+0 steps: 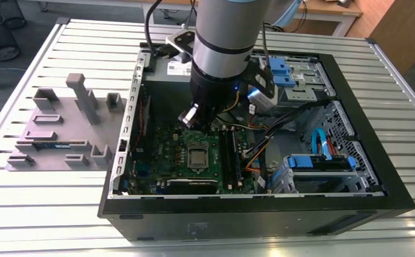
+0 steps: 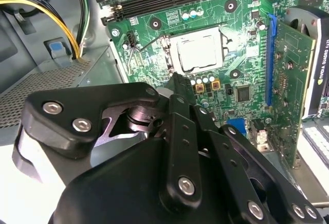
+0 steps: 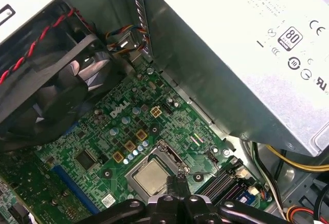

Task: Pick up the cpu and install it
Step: 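Close the cpu cover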

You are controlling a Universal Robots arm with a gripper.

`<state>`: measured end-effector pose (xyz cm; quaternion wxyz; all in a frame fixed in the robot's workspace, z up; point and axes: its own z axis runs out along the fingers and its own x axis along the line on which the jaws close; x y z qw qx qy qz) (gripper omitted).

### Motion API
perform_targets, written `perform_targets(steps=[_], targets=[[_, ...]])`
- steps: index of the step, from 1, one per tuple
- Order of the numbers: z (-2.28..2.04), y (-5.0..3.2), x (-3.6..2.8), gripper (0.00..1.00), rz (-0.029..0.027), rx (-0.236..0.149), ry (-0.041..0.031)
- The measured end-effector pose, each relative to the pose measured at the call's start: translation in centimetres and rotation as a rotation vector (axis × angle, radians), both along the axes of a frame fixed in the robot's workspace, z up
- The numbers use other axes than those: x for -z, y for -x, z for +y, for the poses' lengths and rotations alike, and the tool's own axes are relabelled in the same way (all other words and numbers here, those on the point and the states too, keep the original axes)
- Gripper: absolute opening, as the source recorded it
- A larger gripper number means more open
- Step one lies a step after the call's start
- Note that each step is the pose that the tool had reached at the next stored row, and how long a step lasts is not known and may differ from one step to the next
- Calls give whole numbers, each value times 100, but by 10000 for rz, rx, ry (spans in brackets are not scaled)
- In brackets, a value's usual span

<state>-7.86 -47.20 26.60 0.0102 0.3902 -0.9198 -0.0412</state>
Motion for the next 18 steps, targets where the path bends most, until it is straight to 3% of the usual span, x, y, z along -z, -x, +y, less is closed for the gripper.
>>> perform_targets(steps=[5, 7, 18], targets=[[14, 0, 0, 11, 0, 0, -1], [58, 0, 0, 11, 0, 0, 0], [52, 0, 4, 11, 1, 0, 1]])
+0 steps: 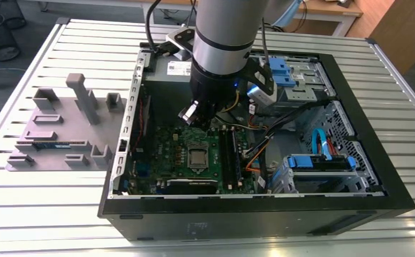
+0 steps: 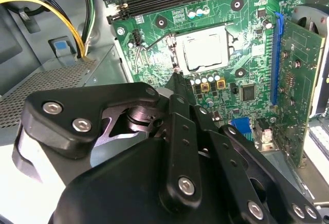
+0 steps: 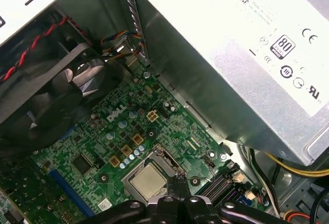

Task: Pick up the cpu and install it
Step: 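Close the cpu cover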

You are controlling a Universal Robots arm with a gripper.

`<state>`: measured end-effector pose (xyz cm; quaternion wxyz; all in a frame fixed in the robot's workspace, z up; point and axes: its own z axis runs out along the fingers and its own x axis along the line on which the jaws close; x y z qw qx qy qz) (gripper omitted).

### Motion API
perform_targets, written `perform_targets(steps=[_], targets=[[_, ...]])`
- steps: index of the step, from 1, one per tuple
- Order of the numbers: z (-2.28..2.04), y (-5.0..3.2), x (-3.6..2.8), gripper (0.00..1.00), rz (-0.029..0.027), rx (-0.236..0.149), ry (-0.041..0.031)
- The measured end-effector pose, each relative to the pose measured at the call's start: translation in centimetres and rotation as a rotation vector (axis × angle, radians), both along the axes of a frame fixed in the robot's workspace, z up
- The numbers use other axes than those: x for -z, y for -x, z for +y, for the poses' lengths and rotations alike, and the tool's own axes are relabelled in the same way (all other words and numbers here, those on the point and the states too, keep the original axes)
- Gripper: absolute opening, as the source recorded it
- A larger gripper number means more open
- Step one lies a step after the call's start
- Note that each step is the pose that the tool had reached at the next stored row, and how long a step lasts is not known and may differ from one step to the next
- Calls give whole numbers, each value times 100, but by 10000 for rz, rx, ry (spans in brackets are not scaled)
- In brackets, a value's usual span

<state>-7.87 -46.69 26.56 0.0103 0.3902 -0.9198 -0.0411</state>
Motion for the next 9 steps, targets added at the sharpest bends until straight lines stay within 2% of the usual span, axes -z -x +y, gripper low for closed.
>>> perform_targets(steps=[4, 9], targets=[[-65, -1, 17, 11, -1, 0, -1], [-67, 0, 18, 11, 0, 0, -2]])
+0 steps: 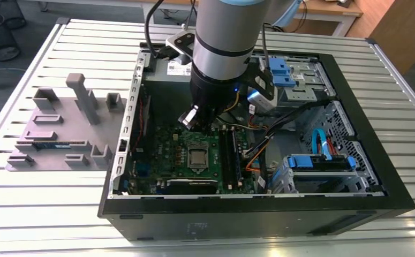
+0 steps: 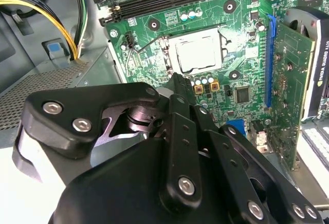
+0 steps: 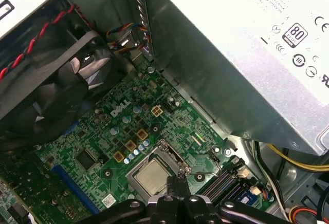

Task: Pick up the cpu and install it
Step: 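Install the first cpu locking lever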

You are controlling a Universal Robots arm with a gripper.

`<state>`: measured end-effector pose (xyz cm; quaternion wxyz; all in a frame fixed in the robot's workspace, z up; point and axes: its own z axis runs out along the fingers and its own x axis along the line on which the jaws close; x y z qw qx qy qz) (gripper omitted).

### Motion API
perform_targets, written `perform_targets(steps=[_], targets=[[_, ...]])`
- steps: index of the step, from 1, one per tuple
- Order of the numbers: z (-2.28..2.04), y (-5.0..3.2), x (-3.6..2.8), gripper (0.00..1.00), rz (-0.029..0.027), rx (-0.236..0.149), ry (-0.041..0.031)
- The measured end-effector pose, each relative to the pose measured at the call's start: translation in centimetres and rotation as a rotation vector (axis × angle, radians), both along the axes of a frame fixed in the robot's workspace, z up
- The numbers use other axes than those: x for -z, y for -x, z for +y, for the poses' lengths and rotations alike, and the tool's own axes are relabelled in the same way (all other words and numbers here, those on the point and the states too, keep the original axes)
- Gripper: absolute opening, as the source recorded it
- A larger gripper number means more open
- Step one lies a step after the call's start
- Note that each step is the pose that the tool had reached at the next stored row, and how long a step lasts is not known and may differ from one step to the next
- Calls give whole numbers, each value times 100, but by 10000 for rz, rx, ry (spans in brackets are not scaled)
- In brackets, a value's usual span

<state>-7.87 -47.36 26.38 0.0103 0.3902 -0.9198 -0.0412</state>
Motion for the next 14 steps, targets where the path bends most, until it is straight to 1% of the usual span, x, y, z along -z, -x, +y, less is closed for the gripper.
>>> perform_targets(steps=[12, 13, 14], targets=[[0, 0, 0, 11, 0, 0, -9], [-1, 0, 0, 11, 0, -1, -56], [-1, -1, 1, 11, -1, -2, -171]])
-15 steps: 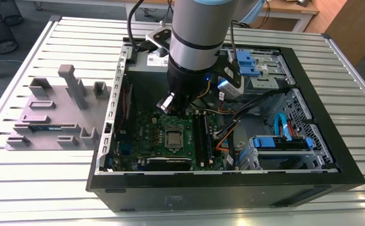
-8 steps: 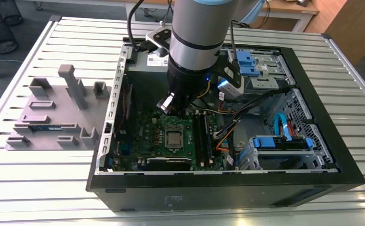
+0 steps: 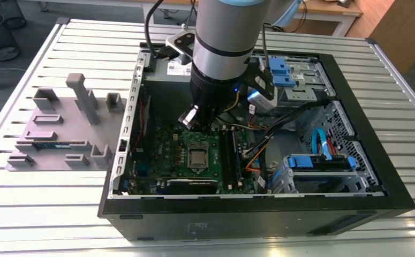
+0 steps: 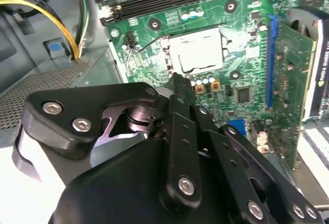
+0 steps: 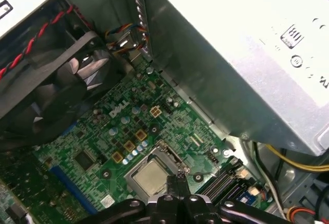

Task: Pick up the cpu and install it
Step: 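Install the first cpu locking lever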

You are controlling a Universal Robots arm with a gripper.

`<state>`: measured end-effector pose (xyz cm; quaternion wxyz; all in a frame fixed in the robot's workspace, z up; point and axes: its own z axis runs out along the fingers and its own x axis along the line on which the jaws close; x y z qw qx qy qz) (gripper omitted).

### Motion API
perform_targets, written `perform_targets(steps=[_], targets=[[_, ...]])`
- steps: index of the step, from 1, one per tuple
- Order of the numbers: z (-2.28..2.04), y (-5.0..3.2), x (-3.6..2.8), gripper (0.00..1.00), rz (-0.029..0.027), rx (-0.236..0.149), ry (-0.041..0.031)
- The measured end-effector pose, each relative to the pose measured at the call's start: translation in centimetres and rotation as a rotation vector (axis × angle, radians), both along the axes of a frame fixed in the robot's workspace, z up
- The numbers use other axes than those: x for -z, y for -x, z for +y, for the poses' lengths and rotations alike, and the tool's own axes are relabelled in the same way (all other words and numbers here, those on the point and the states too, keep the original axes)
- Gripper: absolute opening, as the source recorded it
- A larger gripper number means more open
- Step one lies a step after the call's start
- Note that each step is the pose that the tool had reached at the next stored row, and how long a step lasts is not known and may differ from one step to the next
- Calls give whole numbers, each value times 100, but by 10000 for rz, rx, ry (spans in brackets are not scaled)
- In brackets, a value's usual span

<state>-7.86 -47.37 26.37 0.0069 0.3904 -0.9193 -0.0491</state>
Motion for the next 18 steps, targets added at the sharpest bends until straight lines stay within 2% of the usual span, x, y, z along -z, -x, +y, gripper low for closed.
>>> perform_targets(steps=[3, 4, 5, 8, 12, 18], targets=[[1, 0, 0, 11, 0, 2, -371], [1, 1, 0, 11, 0, 2, -452], [1, -1, 1, 11, 0, 2, -500], [5, -26, 6, 11, -2, 2, -550], [25, -86, 12, 11, 0, 2, -563], [93, -163, 19, 11, 0, 2, -564]])
